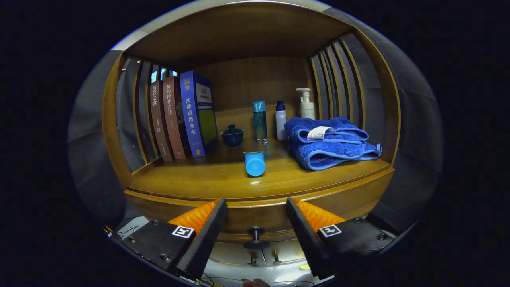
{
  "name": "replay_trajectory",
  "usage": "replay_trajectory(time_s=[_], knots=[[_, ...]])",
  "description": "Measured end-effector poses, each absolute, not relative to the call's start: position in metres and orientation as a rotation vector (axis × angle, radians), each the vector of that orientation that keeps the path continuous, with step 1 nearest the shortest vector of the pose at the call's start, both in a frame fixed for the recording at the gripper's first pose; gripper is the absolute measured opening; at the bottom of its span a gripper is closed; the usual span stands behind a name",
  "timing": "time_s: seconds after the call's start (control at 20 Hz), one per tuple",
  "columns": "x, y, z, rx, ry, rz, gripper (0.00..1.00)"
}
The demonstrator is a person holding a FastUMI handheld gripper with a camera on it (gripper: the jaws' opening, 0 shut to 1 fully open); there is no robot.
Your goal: Pull open the drawer, take out the items inside it, and place them on the countertop above the cabinet.
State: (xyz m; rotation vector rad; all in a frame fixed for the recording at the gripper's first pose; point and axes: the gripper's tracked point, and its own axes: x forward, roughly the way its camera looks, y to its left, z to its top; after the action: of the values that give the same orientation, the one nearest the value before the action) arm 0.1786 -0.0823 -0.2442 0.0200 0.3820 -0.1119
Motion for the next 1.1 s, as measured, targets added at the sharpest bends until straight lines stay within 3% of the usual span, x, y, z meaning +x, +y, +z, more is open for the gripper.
replay_trajectory(time_s=[0.35,1.1], knots=[[0.174,-0.069,-0.222,0.042,0.373,-0.059,1.0],[0.101,-0.03,-0.017,0.031,0.098,0.04,0.99]])
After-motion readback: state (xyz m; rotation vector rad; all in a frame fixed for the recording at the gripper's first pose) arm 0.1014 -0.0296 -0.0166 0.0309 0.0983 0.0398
